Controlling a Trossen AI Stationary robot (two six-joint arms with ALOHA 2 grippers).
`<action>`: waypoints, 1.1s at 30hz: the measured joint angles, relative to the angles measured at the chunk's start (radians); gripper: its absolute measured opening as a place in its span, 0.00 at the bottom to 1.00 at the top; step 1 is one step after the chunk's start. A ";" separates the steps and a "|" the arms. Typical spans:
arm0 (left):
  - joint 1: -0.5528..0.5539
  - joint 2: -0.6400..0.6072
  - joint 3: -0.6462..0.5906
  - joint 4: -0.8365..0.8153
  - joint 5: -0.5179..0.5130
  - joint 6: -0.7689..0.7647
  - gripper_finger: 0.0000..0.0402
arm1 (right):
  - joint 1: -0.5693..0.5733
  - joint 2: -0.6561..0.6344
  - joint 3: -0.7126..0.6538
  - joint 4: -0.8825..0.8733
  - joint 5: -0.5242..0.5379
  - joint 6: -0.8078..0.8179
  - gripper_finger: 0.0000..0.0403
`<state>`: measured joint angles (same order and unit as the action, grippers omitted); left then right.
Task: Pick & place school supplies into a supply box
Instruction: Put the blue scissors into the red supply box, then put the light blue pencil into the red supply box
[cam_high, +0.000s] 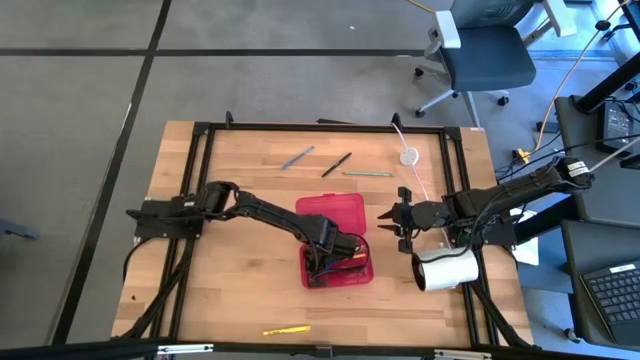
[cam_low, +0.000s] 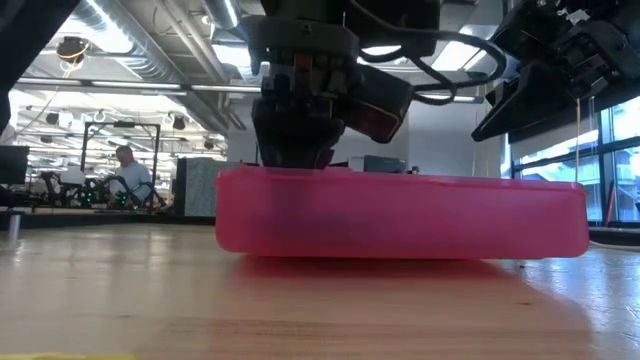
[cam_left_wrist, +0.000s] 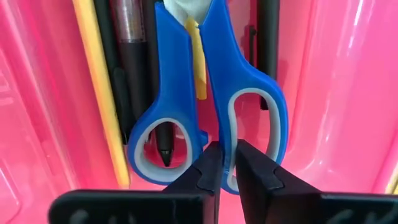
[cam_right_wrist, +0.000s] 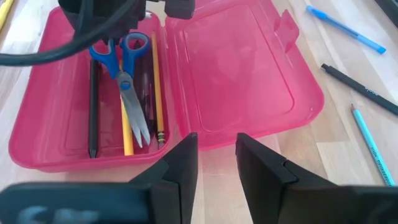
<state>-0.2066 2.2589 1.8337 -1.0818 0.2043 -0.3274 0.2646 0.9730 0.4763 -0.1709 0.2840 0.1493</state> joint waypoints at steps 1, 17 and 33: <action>0.000 0.000 0.000 0.002 0.000 0.002 0.08 | 0.000 0.000 0.000 0.000 0.000 0.000 0.28; 0.000 0.000 0.000 0.008 0.000 -0.001 0.14 | 0.000 0.000 0.000 0.001 0.000 -0.007 0.28; 0.000 -0.016 0.018 0.004 0.000 0.012 0.37 | 0.000 0.000 0.000 0.004 0.002 -0.055 0.28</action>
<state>-0.2066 2.2432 1.8515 -1.0775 0.2039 -0.3153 0.2647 0.9730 0.4763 -0.1674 0.2863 0.0944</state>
